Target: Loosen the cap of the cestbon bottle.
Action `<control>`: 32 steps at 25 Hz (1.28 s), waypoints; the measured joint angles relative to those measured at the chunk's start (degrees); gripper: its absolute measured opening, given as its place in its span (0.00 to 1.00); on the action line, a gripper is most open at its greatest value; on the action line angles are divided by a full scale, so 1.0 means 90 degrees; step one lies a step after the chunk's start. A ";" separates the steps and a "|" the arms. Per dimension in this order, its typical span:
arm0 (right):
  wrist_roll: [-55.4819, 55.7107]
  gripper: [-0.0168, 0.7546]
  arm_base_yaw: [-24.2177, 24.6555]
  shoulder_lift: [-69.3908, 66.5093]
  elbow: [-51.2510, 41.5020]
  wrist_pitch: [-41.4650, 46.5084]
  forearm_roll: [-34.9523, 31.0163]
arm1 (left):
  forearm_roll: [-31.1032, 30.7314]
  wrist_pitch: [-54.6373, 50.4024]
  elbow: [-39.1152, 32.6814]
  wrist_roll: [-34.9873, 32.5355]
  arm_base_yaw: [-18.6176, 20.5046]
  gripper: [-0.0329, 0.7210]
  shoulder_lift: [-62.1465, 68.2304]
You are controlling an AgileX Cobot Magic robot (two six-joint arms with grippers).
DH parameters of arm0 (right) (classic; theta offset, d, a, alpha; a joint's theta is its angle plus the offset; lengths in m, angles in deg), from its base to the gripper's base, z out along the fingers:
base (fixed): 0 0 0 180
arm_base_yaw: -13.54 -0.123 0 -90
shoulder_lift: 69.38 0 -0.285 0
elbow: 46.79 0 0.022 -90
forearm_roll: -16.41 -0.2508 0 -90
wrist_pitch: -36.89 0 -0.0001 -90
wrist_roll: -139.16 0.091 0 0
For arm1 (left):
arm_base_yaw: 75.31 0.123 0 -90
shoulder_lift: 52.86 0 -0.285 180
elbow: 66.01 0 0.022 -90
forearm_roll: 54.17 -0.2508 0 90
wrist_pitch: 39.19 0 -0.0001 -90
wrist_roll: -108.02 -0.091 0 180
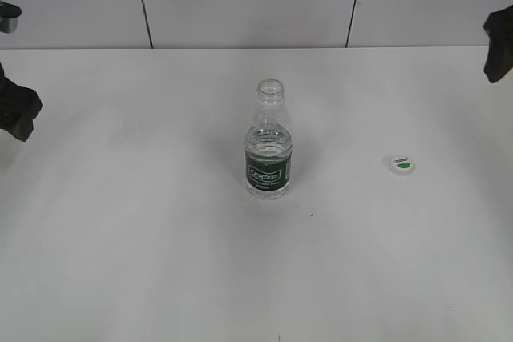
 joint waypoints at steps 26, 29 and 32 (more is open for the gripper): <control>-0.0670 0.79 0.0745 0.3628 -0.2791 0.0611 -0.1015 | 0.1081 -0.1626 -0.2285 -0.0364 0.0011 0.83 -0.3391; -0.0675 0.79 0.0745 0.4092 -0.3231 0.0606 -0.1020 | 0.1120 -0.1623 -0.2593 -0.0364 0.0011 0.83 -0.4073; -0.0675 0.79 0.0745 0.4482 -0.3685 0.0606 -0.1020 | 0.1247 -0.1736 -0.2701 -0.0364 0.0011 0.83 -0.4693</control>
